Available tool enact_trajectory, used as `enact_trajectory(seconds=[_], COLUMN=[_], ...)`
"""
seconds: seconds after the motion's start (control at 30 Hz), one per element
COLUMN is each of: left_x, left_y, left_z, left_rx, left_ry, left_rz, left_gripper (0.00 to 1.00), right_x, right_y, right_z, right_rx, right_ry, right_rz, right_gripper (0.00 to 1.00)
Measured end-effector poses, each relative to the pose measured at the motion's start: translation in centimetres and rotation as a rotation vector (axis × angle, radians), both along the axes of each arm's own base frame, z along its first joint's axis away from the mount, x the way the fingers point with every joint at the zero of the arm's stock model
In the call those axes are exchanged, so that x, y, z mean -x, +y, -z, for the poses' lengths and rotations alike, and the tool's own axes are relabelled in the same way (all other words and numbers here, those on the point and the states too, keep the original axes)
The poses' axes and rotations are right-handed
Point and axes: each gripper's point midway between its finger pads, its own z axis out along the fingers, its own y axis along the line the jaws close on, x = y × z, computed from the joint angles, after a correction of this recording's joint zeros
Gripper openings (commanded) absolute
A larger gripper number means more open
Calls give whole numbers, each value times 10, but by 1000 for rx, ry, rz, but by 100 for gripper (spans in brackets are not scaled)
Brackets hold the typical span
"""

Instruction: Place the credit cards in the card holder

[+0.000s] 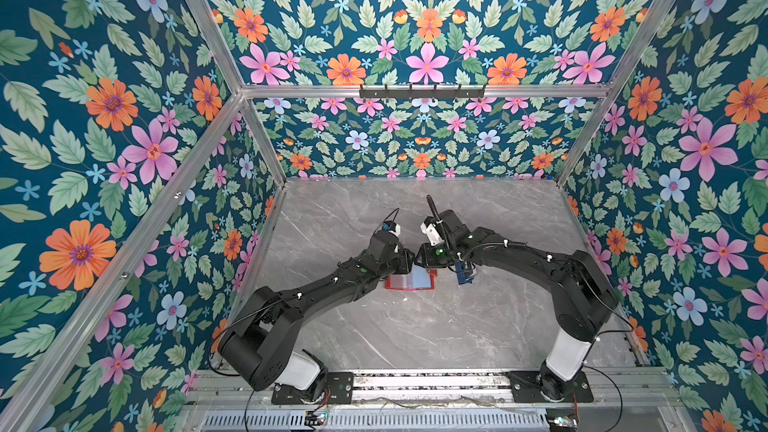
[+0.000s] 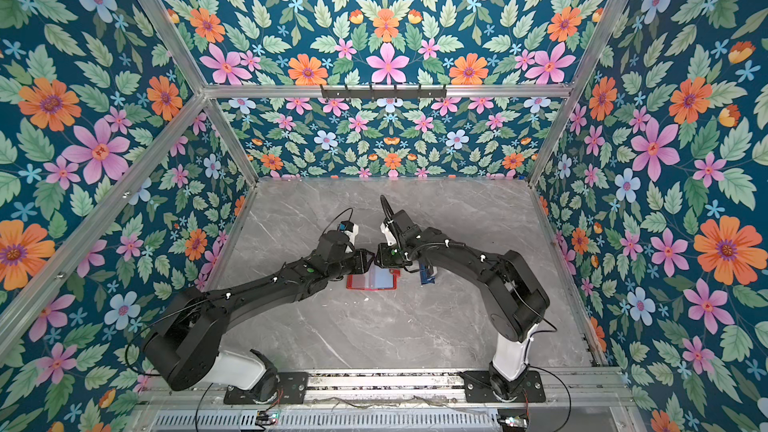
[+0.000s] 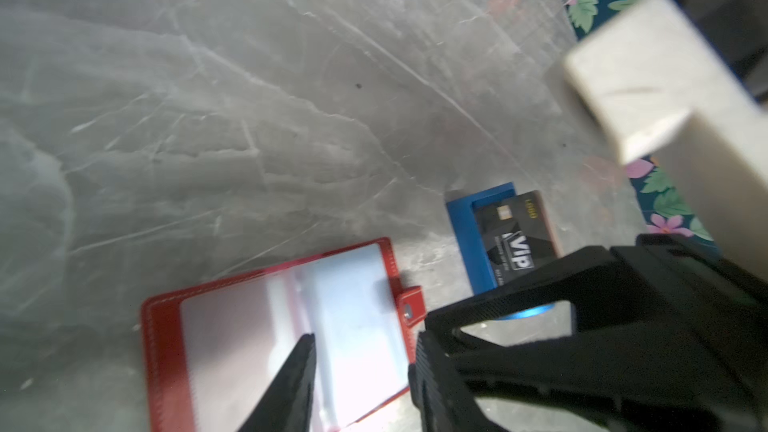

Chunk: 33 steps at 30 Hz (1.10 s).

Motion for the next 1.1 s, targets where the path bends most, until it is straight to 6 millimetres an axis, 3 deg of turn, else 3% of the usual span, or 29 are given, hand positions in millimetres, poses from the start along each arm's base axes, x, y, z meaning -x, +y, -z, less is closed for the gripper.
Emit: enact_trajectory(seconds=[0.23,0.33,0.53,0.8,1.1], left_x=[2,3,3,1,-1], left_y=[-47,-68,-102,-126,-142], left_z=[-13,-10,8,41,62], left_rx=[25,23,9,6,20], left_ry=[7,22,73,160,215], left_rz=[98,139,192,231,248], left_gripper=[55,56,58,58,51], right_x=[-5,-8,-8,-7,-13], right_y=[-60,-88,-136,-159,-162], right_z=[-19,-24,-14,6,29], right_rx=[128,157,226,280,314], right_ry=[-63,-84,-57,-7,48], right_rz=[85,132,207,217,207], right_gripper=[37,40,49,53,50])
